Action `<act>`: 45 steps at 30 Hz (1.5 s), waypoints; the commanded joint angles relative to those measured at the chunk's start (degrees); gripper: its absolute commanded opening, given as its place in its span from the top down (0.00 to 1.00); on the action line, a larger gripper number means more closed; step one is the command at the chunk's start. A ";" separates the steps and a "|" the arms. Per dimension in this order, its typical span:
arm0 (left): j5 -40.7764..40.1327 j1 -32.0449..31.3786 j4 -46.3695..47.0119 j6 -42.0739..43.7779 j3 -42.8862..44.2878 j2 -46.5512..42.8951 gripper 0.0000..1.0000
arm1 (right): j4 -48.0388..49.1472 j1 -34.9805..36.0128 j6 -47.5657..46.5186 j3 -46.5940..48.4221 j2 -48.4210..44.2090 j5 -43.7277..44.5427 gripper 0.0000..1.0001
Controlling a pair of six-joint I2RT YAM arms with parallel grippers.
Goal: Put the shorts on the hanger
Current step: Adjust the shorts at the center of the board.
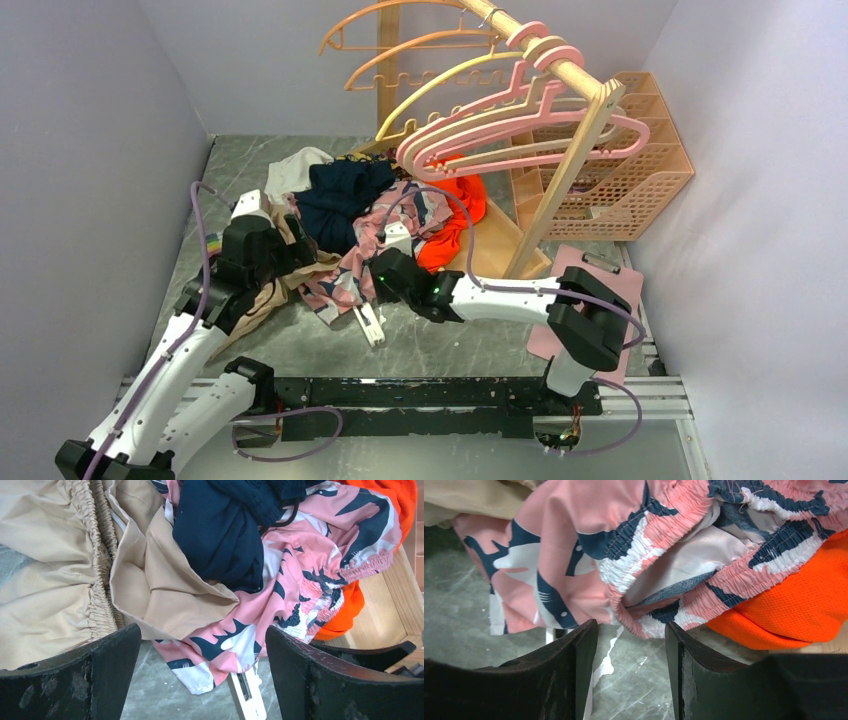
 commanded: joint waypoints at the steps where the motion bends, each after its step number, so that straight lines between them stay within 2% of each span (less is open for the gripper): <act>1: 2.95 -0.19 -1.97 -0.28 0.35 -1.54 0.03 | 3.08 -0.31 -0.68 -0.68 0.83 2.54 0.45; 3: 3.71 -0.21 -1.93 0.22 0.65 -1.94 0.04 | 5.24 -0.27 -3.02 -1.07 1.05 1.67 0.45; 5: 4.60 -0.21 -1.82 0.65 1.10 -2.23 0.04 | 5.97 -0.32 -4.93 -0.43 1.83 0.50 0.49; 9: 6.06 -0.21 -2.51 1.40 3.40 -2.76 0.10 | 6.42 0.15 -8.49 0.96 0.53 -3.46 0.78; 13: 5.46 -0.21 -4.55 2.74 8.03 -4.53 0.11 | 10.01 2.73 -13.59 -0.81 -9.49 -10.07 1.00; 15: 6.09 -0.21 -4.01 4.26 10.00 -5.95 0.11 | 8.94 3.28 -15.50 0.24 -12.90 -16.92 1.00; 17: 7.66 -0.19 -2.87 5.67 11.40 -6.75 0.10 | 5.74 5.14 -18.50 1.81 -15.55 -20.23 1.00; 21: 11.56 -0.25 -1.06 5.96 13.41 -6.95 0.07 | -0.10 9.52 -20.08 4.61 -19.78 -23.78 1.00; 27: 12.77 -0.21 1.93 4.03 13.03 -7.56 0.06 | -0.78 11.95 -15.63 2.72 -22.64 -23.07 1.00; 30: 13.87 -0.20 2.59 3.25 12.16 -7.59 0.07 | 1.50 11.97 -14.29 1.67 -20.76 -22.88 1.00; 36: 14.98 -0.20 -0.90 0.22 8.92 -7.09 0.10 | 5.58 14.12 -14.28 4.63 -8.75 -28.21 1.00; 42: 11.15 -0.21 -4.64 -1.61 7.20 -8.27 0.10 | 11.32 15.72 -15.69 8.74 -1.41 -29.57 1.00; 43: 10.22 -0.21 -5.26 -1.71 7.20 -8.52 0.10 | 10.43 15.89 -16.01 9.65 -0.99 -29.57 0.94; 44: 9.33 -0.21 -5.94 -1.73 7.24 -8.73 0.09 | 9.40 16.00 -16.35 10.14 -1.13 -28.79 0.82; 45: 8.54 -0.21 -6.41 -1.70 7.29 -8.93 0.09 | 8.61 16.08 -16.73 10.01 -2.03 -27.58 0.65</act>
